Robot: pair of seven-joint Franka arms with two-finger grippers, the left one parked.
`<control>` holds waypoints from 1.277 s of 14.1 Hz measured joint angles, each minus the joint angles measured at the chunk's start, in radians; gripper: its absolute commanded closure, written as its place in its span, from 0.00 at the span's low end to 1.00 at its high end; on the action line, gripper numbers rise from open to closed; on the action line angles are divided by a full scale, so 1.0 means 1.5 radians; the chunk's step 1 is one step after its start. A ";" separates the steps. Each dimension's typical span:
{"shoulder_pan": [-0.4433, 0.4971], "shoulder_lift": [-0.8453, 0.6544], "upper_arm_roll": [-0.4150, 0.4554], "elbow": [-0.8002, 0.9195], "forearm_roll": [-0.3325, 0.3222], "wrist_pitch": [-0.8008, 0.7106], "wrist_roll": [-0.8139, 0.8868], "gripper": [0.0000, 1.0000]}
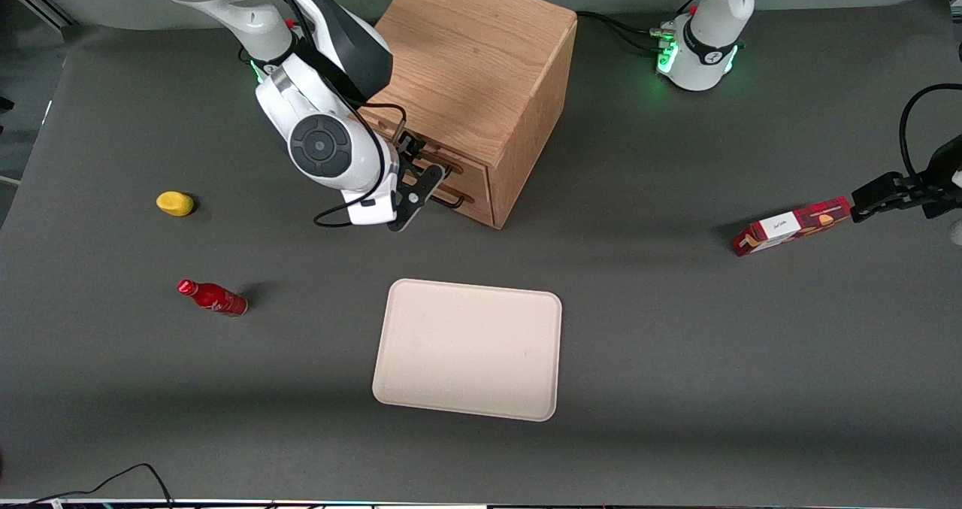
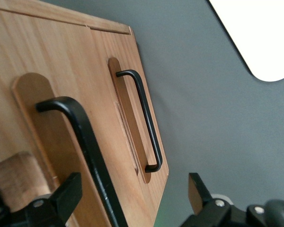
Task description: Close top drawer
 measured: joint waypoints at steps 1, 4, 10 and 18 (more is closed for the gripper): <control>-0.001 -0.004 0.000 0.005 0.001 -0.003 0.001 0.00; -0.008 -0.015 -0.012 0.037 0.003 -0.023 0.005 0.00; -0.015 -0.077 -0.091 0.085 0.003 -0.042 0.081 0.00; -0.017 -0.182 -0.287 0.084 0.002 -0.134 0.137 0.00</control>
